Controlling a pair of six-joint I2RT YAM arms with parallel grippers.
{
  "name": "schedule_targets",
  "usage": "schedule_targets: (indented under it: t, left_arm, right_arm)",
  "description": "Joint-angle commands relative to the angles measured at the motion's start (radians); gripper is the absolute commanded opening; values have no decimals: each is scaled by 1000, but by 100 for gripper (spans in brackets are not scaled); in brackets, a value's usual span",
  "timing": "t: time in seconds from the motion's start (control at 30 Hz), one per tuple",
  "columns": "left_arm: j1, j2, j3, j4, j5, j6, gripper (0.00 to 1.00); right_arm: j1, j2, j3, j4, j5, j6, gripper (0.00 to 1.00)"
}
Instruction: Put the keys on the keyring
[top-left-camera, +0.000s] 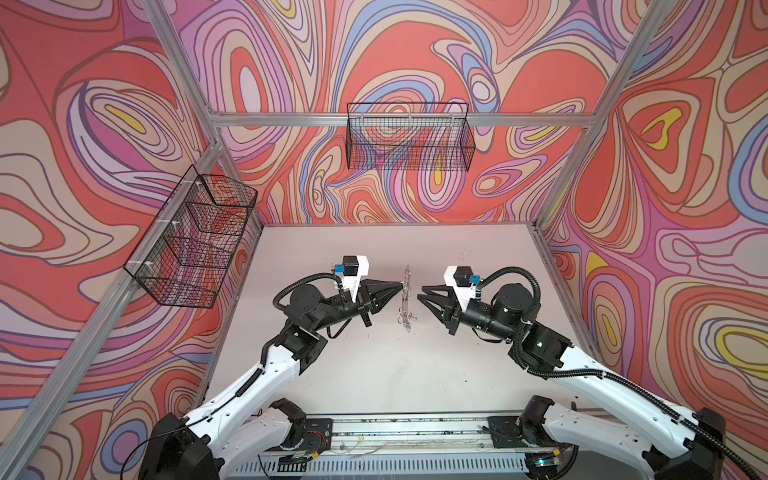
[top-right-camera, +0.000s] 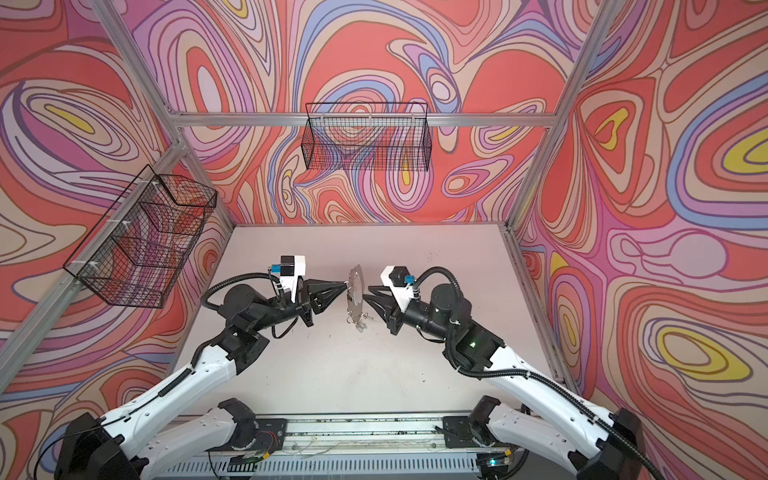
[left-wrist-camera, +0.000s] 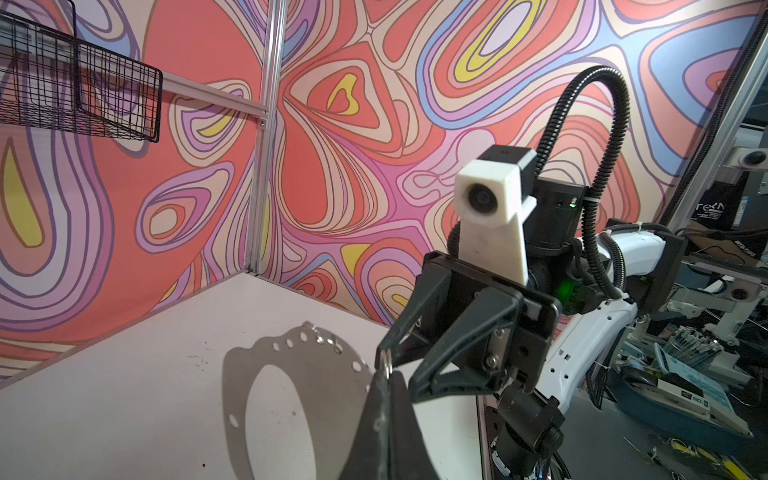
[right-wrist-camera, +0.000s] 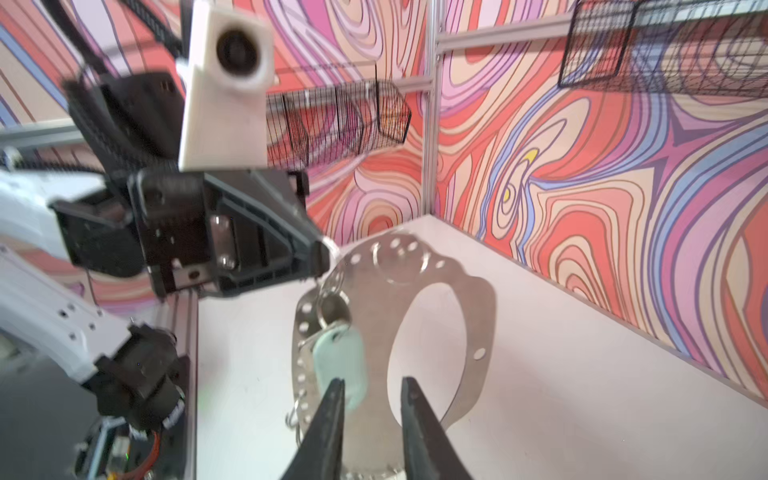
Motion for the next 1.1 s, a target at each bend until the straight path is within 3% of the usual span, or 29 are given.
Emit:
schedule_targets:
  t: [0.0, 0.2, 0.33, 0.83, 1.07]
  left_arm:
    - [-3, 4, 0, 120, -7, -33, 0]
    - [-3, 3, 6, 108, 4, -32, 0]
    - [-3, -5, 8, 91, 1, -22, 0]
    - [-3, -1, 14, 102, 30, -37, 0]
    - [-3, 3, 17, 104, 39, -40, 0]
  right_arm:
    - [-53, 21, 2, 144, -140, 128, 28]
    - [-59, 113, 41, 251, -300, 209, 30]
    - [-59, 147, 46, 320, -340, 255, 32]
    - [-60, 194, 73, 312, -352, 258, 24]
    - [-61, 213, 83, 307, -375, 260, 13]
